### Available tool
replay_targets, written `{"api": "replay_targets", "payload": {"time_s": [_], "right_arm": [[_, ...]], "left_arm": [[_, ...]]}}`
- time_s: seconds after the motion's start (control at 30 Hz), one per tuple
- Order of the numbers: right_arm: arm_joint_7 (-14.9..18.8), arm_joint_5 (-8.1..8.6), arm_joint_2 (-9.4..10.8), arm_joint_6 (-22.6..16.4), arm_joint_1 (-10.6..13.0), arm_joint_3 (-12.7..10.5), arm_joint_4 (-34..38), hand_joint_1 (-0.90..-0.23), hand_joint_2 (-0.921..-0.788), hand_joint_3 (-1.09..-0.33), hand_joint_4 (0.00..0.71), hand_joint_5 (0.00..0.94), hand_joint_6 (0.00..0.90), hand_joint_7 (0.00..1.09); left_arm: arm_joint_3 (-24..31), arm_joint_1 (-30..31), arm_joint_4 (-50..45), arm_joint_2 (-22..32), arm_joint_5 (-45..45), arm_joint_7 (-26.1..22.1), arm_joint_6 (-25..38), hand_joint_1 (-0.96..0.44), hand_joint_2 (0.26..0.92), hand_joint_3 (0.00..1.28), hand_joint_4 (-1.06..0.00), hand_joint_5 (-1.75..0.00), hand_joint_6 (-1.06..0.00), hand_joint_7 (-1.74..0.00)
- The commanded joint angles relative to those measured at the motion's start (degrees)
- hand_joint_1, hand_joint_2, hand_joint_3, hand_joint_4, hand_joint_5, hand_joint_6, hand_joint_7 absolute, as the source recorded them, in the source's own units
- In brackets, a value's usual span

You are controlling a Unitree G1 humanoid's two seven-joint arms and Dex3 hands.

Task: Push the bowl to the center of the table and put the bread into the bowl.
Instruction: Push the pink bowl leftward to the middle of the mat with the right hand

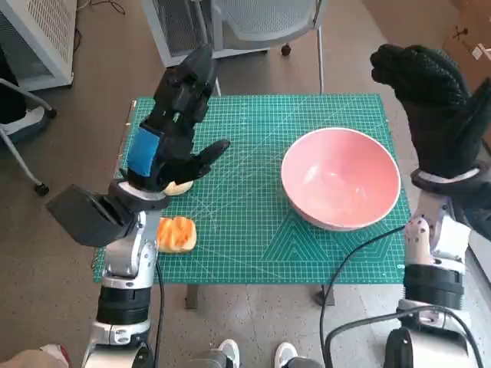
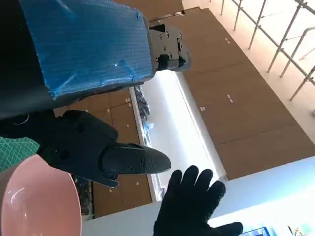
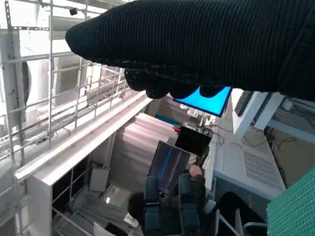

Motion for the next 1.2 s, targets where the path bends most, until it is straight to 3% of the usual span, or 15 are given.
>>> {"api": "replay_targets", "payload": {"time_s": [0.03, 0.33, 0.47, 0.6, 0.9, 1.2], "right_arm": [[1.5, 0.22, -1.1, -1.1, -1.2, -1.2, 5.8, -0.624, -0.921, -0.762, 0.300, 0.000, 0.412, 0.00], [2.5, -0.43, -3.9, -5.5, -7.0, -4.7, 24.7, -0.632, -0.921, -0.777, 0.288, 0.000, 0.412, 0.00], [0.0, -1.80, -4.8, -6.2, -8.3, -5.4, 31.1, -0.637, -0.921, -0.780, 0.290, 0.002, 0.418, 0.01], [-4.8, -3.92, -5.7, -4.9, -8.9, -5.7, 36.1, -0.633, -0.921, -0.786, 0.299, 0.007, 0.420, 0.01], [-14.5, -7.81, -7.2, 1.2, -7.7, -5.8, 41.9, -0.619, -0.921, -0.802, 0.329, 0.017, 0.435, 0.01], [-21.3, -10.57, -7.5, 7.2, -5.0, -5.8, 43.8, -0.621, -0.921, -0.780, 0.359, 0.023, 0.474, 0.03]], "left_arm": [[-0.1, 0.1, 0.1, -0.2, -0.5, -0.2, 0.1, -0.38, 0.811, 0.32, -0.05, 0.00, 0.00, -0.43], [0.0, 0.2, 0.1, -0.2, -0.5, -0.2, 0.3, -0.38, 0.811, 0.32, -0.05, 0.00, 0.00, -0.43], [0.0, 0.1, 0.3, -0.1, -0.4, -0.2, 0.2, -0.38, 0.811, 0.32, -0.05, 0.00, 0.00, -0.43], [0.0, 0.2, 0.1, -0.1, -0.3, -0.2, 0.2, -0.38, 0.811, 0.32, -0.05, 0.00, 0.00, -0.43], [-0.1, 0.6, -0.6, -0.1, -0.3, -0.1, 0.4, -0.38, 0.810, 0.32, -0.05, 0.00, 0.00, -0.43], [0.1, 1.3, -1.5, 0.2, -0.4, 0.0, 0.7, -0.38, 0.810, 0.33, -0.05, 0.00, 0.00, -0.43]]}}
